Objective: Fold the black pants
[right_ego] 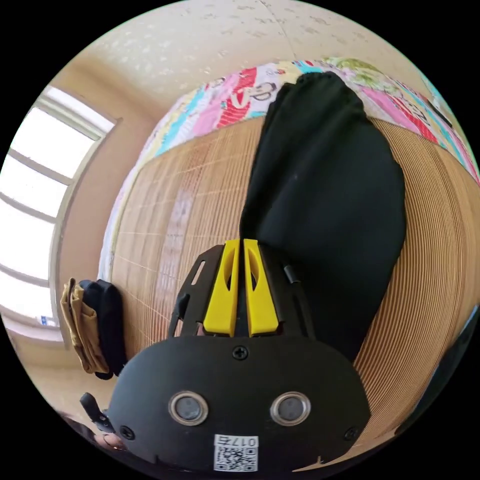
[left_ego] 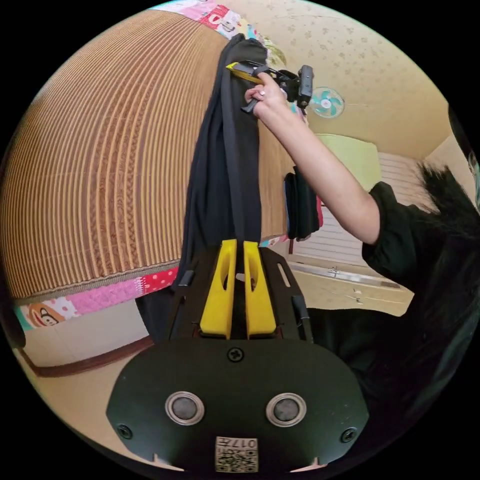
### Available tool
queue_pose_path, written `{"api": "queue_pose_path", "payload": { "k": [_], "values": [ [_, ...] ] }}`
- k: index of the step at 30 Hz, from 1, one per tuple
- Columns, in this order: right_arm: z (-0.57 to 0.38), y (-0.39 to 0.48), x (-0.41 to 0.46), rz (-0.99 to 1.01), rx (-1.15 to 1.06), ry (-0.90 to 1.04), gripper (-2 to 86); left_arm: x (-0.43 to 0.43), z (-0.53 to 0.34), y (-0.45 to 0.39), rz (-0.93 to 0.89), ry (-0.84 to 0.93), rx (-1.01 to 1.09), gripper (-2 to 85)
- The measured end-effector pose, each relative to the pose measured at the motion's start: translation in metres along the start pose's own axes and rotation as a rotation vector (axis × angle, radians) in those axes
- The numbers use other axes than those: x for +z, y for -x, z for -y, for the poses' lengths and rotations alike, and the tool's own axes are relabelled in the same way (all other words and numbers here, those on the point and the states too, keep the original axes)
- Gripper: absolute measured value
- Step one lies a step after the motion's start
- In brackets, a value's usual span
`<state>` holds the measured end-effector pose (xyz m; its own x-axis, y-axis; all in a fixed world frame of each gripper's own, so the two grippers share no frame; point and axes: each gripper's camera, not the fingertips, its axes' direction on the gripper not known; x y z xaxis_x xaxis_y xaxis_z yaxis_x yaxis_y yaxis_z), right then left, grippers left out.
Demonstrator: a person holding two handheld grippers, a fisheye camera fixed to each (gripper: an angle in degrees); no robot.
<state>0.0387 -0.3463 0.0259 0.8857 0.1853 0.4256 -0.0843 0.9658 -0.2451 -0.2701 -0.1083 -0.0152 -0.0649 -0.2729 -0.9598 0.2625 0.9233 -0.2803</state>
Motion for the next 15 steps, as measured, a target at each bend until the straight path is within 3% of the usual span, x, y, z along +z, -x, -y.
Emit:
{"api": "queue_pose_path", "payload": {
  "k": [3,7,9,13,15],
  "values": [
    [-0.033,-0.023,-0.038,0.107,-0.032,-0.075,5.2,-0.006,0.006,0.023,-0.025,0.016,-0.059,8.8],
    [-0.129,-0.065,-0.099,-0.009,-0.062,-0.071,8.4,-0.013,0.016,0.022,-0.020,0.012,-0.017,10.0],
    [-0.173,-0.084,-0.106,-0.064,-0.063,0.016,9.8,0.000,0.029,0.014,0.057,0.072,0.037,10.0],
    [-0.270,-0.117,-0.087,0.033,0.007,0.315,9.5,0.051,0.031,0.009,0.129,0.281,0.092,6.1],
    [-0.306,-0.119,-0.094,0.059,0.042,0.335,6.6,0.066,0.012,-0.003,0.126,0.303,0.153,4.2]
  ]
}}
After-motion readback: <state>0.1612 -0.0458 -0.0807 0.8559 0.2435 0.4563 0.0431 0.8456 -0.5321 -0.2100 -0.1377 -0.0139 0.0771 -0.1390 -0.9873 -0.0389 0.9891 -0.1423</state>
